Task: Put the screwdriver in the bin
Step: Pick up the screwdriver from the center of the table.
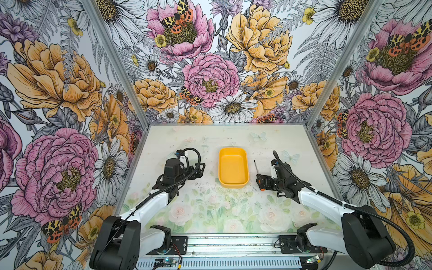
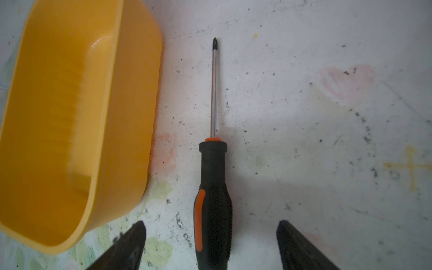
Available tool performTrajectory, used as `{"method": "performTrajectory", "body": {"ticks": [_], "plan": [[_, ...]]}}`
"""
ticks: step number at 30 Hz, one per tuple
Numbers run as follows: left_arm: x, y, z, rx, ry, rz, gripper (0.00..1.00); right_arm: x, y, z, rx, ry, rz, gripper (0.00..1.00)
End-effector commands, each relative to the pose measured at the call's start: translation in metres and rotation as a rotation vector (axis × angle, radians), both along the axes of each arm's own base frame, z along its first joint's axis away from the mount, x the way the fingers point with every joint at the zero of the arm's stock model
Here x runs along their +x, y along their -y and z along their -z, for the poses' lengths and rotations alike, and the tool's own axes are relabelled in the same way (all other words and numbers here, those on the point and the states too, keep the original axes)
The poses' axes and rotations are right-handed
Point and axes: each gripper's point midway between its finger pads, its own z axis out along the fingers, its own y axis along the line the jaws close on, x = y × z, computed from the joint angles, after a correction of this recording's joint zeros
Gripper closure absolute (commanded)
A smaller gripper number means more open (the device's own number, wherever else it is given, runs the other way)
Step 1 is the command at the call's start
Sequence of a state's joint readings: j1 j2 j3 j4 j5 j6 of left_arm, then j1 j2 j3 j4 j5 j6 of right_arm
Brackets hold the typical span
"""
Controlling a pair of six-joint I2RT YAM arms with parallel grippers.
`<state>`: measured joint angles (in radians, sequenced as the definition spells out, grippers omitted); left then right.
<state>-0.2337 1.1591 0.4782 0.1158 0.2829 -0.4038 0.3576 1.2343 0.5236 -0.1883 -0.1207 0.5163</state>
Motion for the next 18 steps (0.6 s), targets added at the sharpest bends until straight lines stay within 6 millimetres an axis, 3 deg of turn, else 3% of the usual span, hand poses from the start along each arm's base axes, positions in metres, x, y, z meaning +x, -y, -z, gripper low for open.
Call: {"method": "performTrajectory", "body": {"ticks": [1, 18], "plan": [[-0.003, 0.005, -0.003, -0.036, 0.001, 0.015, 0.01, 0.016, 0.001, -0.01, -0.021, 0.036, 0.037, 0.14], [-0.002, 0.009, 0.001, -0.056, -0.015, 0.026, 0.01, 0.023, -0.018, 0.009, -0.082, -0.02, -0.016, 0.21]]}}
